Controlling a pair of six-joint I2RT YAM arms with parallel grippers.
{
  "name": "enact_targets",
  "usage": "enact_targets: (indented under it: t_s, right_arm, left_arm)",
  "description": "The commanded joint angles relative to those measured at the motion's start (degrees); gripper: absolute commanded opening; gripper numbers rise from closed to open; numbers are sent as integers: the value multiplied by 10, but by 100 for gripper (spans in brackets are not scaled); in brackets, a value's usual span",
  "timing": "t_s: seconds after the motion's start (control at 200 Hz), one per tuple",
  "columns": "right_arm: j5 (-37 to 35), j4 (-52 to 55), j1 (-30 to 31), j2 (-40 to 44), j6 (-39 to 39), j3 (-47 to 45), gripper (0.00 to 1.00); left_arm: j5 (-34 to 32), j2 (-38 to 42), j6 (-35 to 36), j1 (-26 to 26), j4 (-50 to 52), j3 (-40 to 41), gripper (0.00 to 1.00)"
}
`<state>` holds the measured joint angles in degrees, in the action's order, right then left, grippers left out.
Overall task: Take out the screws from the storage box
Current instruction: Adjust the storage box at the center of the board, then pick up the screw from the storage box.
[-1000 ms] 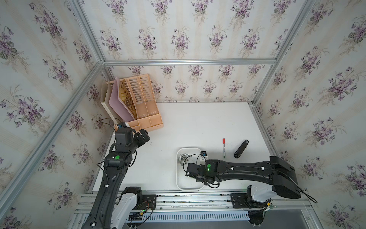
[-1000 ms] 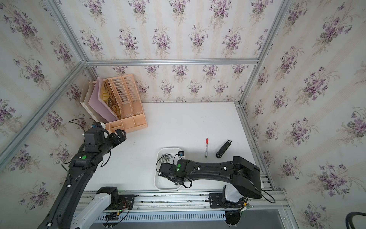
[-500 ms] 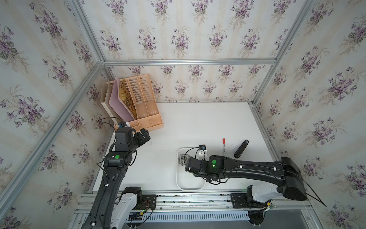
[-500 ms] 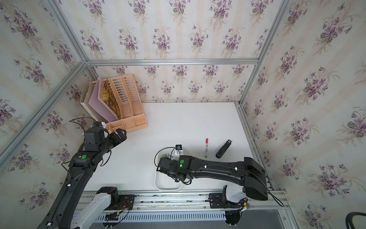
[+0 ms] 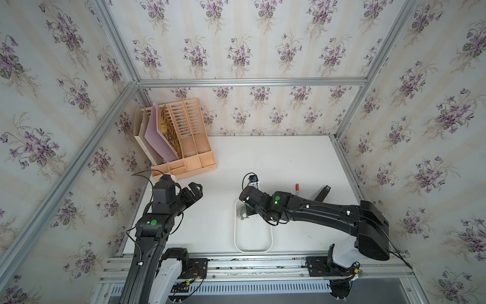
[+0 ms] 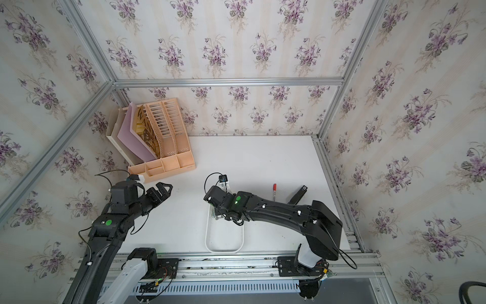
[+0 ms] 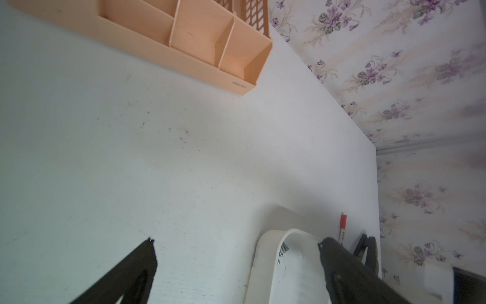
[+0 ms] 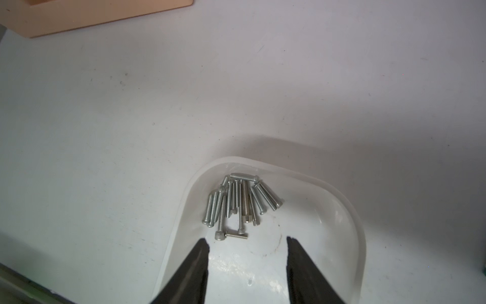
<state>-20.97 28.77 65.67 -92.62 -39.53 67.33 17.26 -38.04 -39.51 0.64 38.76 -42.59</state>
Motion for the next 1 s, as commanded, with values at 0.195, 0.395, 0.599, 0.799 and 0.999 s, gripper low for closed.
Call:
enact_targets:
  t_s: [0.195,0.395,0.599,0.799,0.999]
  right_arm:
    - [105,-81,-31,-30,80,-46,43]
    - [166,-114,-40,-57,101,-56,40]
    - [184,-103,-41,-102,103,-36,37]
    - [145,-86,-49,-116,96,-29,36]
    - [171,-87,-85,-144,90,-26,29]
  left_arm:
    - [187,-6,137,13,-73,76,100]
    - [201,-76,138,13,-103,88,100]
    - [181,-85,135,13,-97,91,100]
    - [152,-61,134,13,-89,94,99]
    - [125,-57,132,13,-92,101,100]
